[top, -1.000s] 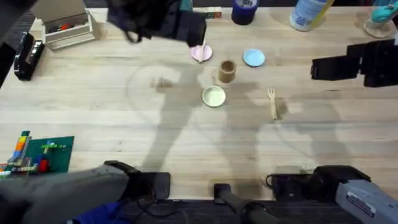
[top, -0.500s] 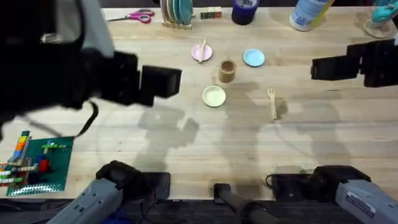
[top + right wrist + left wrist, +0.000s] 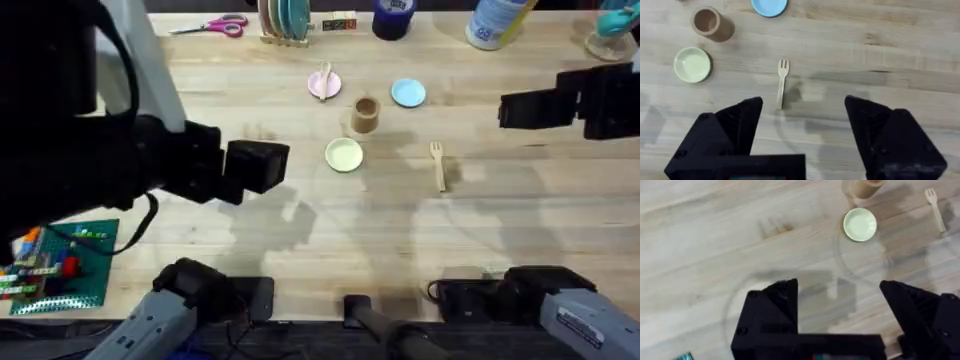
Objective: Pick up a utensil and set it on the pink plate, then put the other utensil in the container.
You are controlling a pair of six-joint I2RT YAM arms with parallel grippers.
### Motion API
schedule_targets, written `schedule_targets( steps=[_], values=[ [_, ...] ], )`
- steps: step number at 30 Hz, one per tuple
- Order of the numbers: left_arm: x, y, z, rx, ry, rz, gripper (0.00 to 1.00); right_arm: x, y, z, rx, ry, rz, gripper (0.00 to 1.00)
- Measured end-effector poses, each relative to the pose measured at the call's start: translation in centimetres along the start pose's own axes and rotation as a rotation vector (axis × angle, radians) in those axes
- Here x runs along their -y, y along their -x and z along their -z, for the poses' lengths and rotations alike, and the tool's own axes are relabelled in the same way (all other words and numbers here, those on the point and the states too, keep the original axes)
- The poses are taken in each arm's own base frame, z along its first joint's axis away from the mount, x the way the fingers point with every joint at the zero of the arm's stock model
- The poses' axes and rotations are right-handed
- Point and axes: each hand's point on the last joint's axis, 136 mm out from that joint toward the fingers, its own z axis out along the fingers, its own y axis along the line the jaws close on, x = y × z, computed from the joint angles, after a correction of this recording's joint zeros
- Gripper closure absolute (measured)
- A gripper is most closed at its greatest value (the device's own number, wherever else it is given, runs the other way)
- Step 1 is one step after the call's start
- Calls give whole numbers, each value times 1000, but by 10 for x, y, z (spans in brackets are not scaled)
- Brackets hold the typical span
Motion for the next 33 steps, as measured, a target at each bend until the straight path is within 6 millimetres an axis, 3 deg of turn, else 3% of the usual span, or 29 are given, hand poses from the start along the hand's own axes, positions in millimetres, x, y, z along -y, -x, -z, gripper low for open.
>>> schedule_targets(
  steps=[11,18,26,33],
  values=[
    [25,-15,-31,-3,-160,-230,5,-1,-2,-6,-32,5,-1,3],
    [35,-13,-12,120,-205,-327,6,-2,-21,-5,-107,10,-3,4],
    [39,-4,3,216,-211,-365,6,-2,-24,-6,-129,9,-44,4],
    [39,-2,3,224,-210,-368,5,-5,-34,-29,-264,18,-112,3]
  ],
)
